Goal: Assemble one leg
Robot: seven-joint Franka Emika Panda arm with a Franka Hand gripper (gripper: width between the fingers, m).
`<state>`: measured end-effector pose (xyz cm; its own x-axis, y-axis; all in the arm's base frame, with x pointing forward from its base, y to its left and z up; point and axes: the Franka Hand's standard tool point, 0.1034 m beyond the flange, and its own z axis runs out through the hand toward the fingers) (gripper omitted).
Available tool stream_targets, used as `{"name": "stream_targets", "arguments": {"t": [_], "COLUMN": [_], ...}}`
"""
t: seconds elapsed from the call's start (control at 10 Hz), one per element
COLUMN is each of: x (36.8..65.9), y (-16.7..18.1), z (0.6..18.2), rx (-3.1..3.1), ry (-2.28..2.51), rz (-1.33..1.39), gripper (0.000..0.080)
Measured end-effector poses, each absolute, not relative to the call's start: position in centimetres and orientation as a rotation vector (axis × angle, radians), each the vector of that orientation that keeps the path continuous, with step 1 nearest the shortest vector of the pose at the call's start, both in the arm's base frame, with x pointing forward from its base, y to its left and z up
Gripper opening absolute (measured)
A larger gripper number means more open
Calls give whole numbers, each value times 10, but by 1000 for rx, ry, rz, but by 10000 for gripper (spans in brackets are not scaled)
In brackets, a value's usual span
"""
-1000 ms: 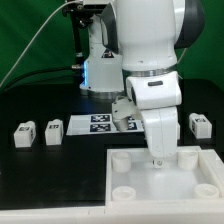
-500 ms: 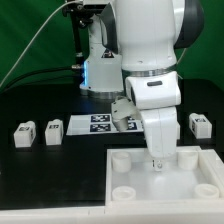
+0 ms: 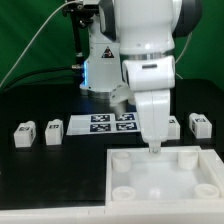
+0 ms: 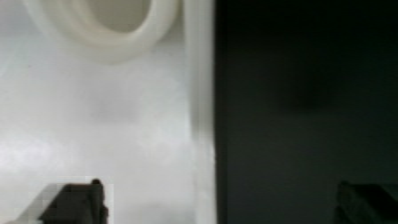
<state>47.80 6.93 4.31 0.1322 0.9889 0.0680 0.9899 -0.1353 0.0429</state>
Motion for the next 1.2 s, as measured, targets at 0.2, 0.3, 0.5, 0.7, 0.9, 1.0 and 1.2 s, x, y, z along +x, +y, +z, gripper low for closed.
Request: {"name": "stream_targets", "arguments": {"t": [0.2,0.3,0.5,0.7,0.9,1.0,1.2], "x": [465,460,450,441,438,438,434], "y": [85,102,132,156,163,164,166], "z": [62,69,69,66,64,64,63], "rx": [-2418,-2648,-2838,-2967,-3012,-3013,-3017], "ry": [-1995,-1640,-1214,-710,-225,-130,-116], "rz": [-142,-154,-157,-126,-93,-85,-28], "gripper": [649,649,649,649,649,649,649]}}
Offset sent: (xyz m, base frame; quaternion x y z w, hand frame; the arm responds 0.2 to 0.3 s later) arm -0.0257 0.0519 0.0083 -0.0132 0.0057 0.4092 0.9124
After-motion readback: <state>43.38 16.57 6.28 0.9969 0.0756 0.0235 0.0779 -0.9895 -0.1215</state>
